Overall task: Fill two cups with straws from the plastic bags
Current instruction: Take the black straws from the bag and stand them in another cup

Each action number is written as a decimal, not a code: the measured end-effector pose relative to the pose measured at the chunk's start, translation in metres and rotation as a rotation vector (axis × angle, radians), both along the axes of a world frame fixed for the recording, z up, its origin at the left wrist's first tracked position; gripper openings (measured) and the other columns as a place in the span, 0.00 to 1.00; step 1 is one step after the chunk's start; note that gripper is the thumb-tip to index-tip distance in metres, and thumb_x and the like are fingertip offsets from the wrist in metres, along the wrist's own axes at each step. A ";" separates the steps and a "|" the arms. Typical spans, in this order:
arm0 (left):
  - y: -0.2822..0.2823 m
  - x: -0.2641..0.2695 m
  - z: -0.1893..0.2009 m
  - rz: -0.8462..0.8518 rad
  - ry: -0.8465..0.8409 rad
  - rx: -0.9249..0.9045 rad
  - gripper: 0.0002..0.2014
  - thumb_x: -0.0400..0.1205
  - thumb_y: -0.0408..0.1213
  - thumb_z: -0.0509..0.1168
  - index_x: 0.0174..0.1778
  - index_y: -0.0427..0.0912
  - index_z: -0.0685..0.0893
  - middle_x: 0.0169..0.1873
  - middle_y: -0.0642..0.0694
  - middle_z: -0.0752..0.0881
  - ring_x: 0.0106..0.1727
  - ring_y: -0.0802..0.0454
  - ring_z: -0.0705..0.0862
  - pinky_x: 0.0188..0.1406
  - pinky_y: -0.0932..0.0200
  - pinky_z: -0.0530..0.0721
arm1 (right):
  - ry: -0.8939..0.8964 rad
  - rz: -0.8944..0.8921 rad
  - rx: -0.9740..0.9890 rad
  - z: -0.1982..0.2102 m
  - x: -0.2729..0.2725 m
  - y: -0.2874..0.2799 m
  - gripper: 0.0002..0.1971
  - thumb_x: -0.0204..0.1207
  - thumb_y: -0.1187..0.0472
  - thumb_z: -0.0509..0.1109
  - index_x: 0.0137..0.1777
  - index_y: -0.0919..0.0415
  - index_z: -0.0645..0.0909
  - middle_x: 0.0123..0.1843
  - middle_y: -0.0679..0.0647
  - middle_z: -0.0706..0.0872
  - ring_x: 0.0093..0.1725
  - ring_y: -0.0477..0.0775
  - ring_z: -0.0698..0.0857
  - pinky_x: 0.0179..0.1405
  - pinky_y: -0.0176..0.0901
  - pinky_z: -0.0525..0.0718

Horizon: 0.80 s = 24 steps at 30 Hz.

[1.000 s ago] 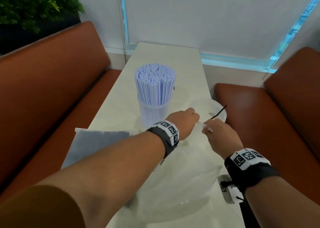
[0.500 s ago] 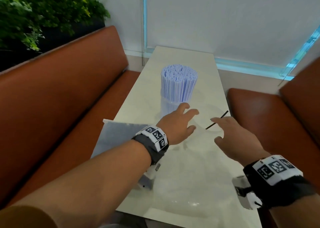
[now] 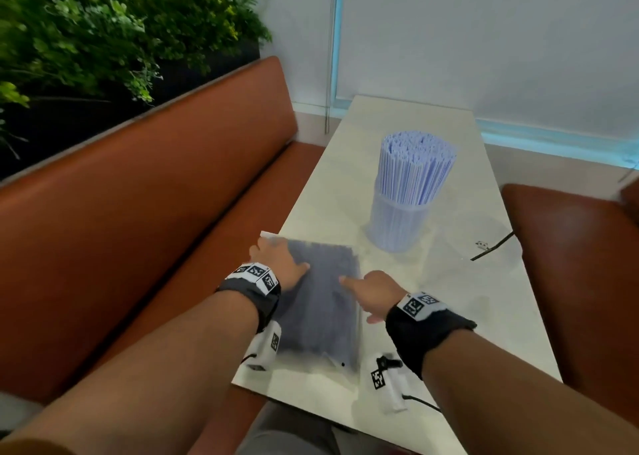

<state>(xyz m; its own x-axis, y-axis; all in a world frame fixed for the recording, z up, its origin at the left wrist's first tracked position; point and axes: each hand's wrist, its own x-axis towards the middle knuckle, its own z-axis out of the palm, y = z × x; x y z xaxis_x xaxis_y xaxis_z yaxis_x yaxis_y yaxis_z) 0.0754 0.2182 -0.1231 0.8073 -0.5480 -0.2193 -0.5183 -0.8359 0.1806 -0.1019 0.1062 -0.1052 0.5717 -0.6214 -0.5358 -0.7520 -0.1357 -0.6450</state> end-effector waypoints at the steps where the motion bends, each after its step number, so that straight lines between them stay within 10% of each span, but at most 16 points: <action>1: 0.004 0.004 -0.009 0.080 0.039 -0.015 0.46 0.73 0.70 0.68 0.82 0.47 0.66 0.74 0.35 0.72 0.73 0.34 0.72 0.70 0.39 0.74 | 0.008 -0.025 0.032 -0.007 0.004 0.000 0.28 0.77 0.36 0.71 0.59 0.63 0.80 0.55 0.57 0.87 0.49 0.60 0.89 0.47 0.52 0.93; 6: 0.013 0.014 -0.038 0.230 0.308 -0.136 0.63 0.63 0.76 0.71 0.87 0.51 0.50 0.79 0.35 0.71 0.75 0.32 0.75 0.73 0.39 0.75 | 0.055 0.018 0.037 -0.026 0.019 -0.003 0.27 0.74 0.37 0.75 0.60 0.60 0.83 0.57 0.57 0.89 0.51 0.59 0.89 0.49 0.52 0.91; 13: 0.014 0.016 -0.025 0.246 0.201 -0.257 0.55 0.67 0.67 0.76 0.82 0.42 0.61 0.74 0.36 0.76 0.71 0.35 0.78 0.70 0.41 0.78 | 0.098 0.146 -0.206 -0.029 0.033 -0.002 0.27 0.76 0.39 0.74 0.60 0.63 0.84 0.57 0.58 0.89 0.55 0.61 0.88 0.59 0.53 0.86; 24: 0.001 -0.028 0.111 0.070 -0.038 -0.844 0.46 0.68 0.70 0.73 0.76 0.47 0.70 0.67 0.45 0.78 0.69 0.43 0.77 0.68 0.39 0.80 | -0.974 -0.315 0.057 0.048 0.017 -0.005 0.28 0.73 0.45 0.79 0.70 0.51 0.76 0.63 0.47 0.89 0.61 0.45 0.89 0.64 0.50 0.86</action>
